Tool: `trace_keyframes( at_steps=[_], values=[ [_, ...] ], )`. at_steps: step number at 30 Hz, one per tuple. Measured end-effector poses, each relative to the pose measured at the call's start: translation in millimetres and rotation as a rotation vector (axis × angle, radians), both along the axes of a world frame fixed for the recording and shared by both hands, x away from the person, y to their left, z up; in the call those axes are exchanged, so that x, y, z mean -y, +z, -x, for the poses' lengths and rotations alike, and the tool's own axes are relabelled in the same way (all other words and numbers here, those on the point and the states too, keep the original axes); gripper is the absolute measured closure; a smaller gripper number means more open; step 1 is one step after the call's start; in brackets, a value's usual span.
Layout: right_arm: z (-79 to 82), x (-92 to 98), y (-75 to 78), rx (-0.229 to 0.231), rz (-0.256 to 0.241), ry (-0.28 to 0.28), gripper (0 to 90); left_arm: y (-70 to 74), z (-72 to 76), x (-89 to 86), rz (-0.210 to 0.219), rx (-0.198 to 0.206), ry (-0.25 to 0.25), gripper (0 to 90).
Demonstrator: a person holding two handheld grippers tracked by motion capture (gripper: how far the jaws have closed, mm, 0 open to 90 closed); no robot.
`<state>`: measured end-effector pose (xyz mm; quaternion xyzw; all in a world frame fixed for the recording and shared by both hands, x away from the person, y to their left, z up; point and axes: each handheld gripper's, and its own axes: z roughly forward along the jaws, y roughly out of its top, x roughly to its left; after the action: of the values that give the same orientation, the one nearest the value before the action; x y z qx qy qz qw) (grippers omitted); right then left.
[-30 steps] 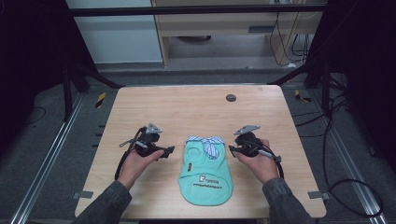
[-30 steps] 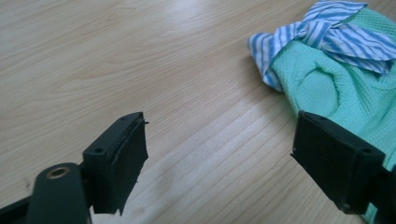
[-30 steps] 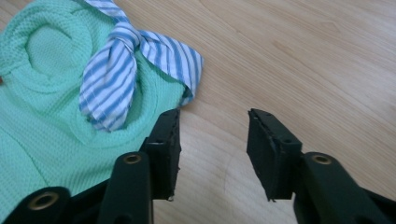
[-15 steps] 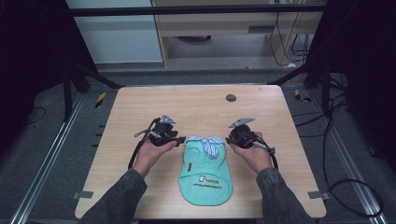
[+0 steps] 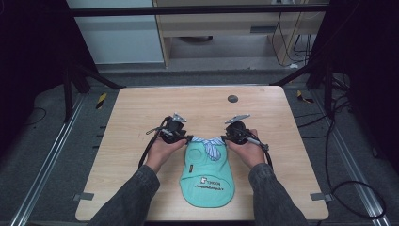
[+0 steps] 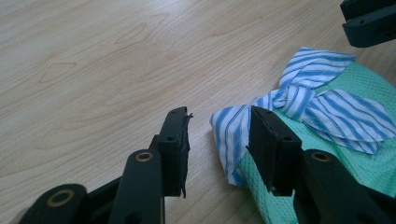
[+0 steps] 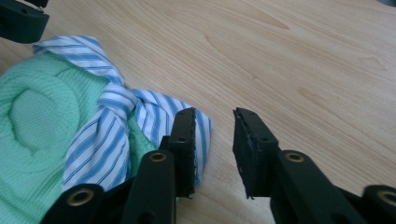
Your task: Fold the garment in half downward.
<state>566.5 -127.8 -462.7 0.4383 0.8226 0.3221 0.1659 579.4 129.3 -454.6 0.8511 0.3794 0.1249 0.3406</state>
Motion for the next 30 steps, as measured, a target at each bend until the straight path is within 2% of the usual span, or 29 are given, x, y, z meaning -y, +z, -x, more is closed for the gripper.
trace_keyframes(
  at_steps=[1, 5, 6, 15, 22, 30],
  values=[
    [-3.7, -2.9, -3.1, -0.011, 0.004, -0.011, 64.5, -1.5, -1.8, -0.1, 0.001, -0.004, 0.008, 57.1],
    [-7.3, -5.3, -7.3, -0.022, 0.008, -0.02, 62.7, -5.1, -4.5, 0.1, 0.011, -0.012, 0.02, 56.8],
    [-8.3, -6.8, -9.7, -0.025, 0.009, -0.019, 62.4, -6.6, -5.4, 0.5, 0.0, -0.021, 0.006, 57.6],
    [-10.0, -12.7, -16.4, -0.043, 0.023, -0.006, 62.3, -14.5, -6.3, 8.4, -0.012, -0.031, -0.007, 56.7],
    [-10.4, -16.0, -21.3, -0.058, 0.024, -0.004, 61.7, -24.5, -6.3, 13.4, -0.049, -0.04, -0.018, 58.0],
    [-8.9, -16.5, -24.0, -0.075, 0.023, 0.0, 60.8, -26.9, -5.7, 12.9, -0.05, -0.054, -0.021, 59.4]
  ],
)
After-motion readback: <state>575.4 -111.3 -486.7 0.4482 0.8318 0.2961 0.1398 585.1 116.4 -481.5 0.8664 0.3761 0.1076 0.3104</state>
